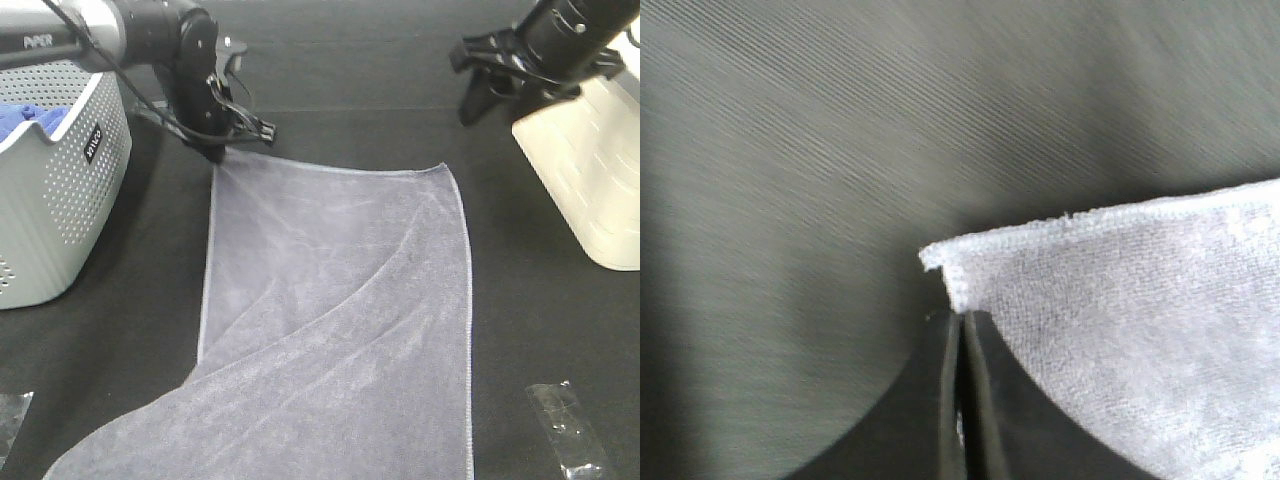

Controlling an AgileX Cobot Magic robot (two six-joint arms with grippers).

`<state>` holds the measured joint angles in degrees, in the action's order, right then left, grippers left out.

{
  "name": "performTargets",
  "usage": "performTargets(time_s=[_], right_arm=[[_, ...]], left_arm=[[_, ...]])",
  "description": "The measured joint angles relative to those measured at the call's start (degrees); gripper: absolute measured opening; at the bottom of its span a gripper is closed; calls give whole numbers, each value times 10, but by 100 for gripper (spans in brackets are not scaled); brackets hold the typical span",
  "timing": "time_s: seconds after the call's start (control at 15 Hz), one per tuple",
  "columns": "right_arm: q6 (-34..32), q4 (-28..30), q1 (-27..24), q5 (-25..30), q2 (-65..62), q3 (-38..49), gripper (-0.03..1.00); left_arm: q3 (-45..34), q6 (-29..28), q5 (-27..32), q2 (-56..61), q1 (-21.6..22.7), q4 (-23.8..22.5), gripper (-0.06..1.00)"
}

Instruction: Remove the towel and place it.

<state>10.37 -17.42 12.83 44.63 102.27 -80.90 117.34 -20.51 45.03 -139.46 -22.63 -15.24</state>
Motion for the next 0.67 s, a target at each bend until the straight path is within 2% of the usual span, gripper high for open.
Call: performTargets(time_s=[0.07,0.33,0.53,0.67], right_arm=[[16,-32,0,-33,19,-2,50],[44,-49,0,-77,124,-51,50],[42,-16,0,-101,197,-103,50],[20,27,0,-119,244,-139,50]], left_arm=[[3,-2,0,1,0,-5,0],[3,-6,-1,1,0,-32,0],[3,-7,-2,1,0,-39,0],[3,-7,-3,1,0,-39,0]])
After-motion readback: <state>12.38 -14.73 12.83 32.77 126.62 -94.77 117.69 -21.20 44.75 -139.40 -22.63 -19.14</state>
